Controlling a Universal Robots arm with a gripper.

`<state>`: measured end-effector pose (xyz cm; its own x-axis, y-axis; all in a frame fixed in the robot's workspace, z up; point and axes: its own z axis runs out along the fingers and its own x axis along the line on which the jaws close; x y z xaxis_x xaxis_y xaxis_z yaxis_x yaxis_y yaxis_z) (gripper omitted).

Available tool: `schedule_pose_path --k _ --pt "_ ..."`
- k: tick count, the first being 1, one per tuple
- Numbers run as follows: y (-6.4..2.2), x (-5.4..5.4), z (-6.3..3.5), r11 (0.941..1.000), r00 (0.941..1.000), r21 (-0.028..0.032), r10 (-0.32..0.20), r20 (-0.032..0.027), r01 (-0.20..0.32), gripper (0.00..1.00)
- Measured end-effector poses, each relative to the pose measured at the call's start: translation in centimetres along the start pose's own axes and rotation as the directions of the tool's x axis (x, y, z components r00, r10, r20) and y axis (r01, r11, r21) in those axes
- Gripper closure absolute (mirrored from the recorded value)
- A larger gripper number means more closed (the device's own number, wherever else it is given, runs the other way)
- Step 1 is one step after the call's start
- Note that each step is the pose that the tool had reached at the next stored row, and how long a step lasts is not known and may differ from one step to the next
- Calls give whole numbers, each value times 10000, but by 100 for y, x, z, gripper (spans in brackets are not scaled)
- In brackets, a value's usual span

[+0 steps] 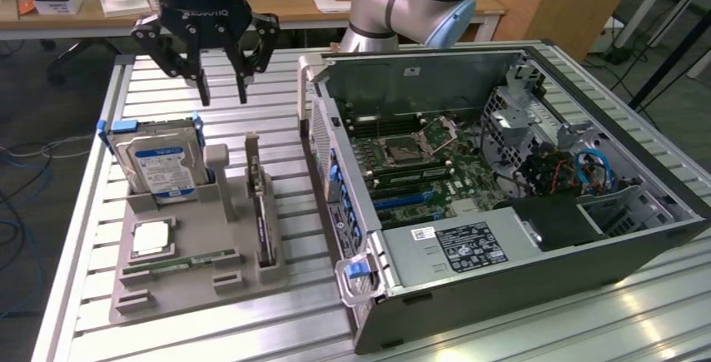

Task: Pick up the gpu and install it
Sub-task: 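Pick up the gpu and move the gpu toward the slot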

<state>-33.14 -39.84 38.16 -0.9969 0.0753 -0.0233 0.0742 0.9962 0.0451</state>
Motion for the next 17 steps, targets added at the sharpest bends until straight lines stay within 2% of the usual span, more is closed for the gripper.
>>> schedule_pose_path --k 17 --pt "-4 2 79 10000 10000 1 0 0 0 53"
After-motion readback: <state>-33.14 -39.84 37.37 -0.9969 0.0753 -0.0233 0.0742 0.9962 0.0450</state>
